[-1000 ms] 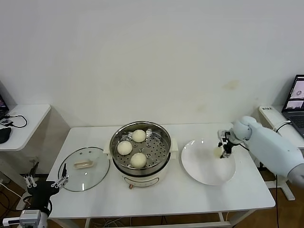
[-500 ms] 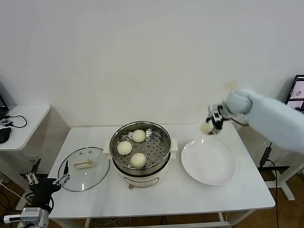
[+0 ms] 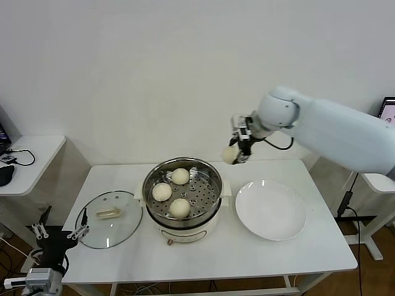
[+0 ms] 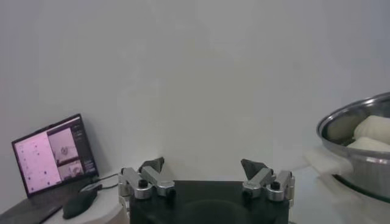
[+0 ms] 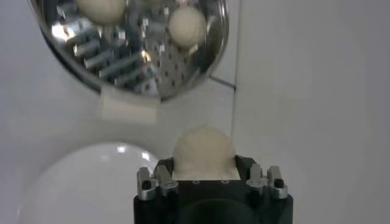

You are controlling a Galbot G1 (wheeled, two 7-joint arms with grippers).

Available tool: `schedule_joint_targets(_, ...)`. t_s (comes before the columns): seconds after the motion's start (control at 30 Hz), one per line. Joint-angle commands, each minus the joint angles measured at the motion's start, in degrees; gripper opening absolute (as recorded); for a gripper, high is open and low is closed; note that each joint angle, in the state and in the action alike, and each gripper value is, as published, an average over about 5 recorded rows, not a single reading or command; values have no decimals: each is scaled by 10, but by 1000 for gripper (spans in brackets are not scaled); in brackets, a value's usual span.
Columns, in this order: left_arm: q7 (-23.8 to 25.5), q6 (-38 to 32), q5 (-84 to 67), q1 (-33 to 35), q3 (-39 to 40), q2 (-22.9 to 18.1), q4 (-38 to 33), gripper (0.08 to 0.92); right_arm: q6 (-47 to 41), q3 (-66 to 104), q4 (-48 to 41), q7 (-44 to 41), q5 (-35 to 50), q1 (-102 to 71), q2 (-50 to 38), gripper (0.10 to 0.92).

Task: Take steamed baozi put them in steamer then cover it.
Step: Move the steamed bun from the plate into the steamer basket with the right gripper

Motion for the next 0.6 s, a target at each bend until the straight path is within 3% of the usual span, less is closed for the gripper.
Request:
schedule_joint_targets(0.03, 0, 0, 0, 0, -2, -2, 1, 823, -70, -27, 2, 55, 93, -23, 97, 636)
schedule_joint_targets(0.6, 0, -1, -1, -2, -3, -5, 6, 823, -106, -28, -74, 90, 47, -104, 159, 636)
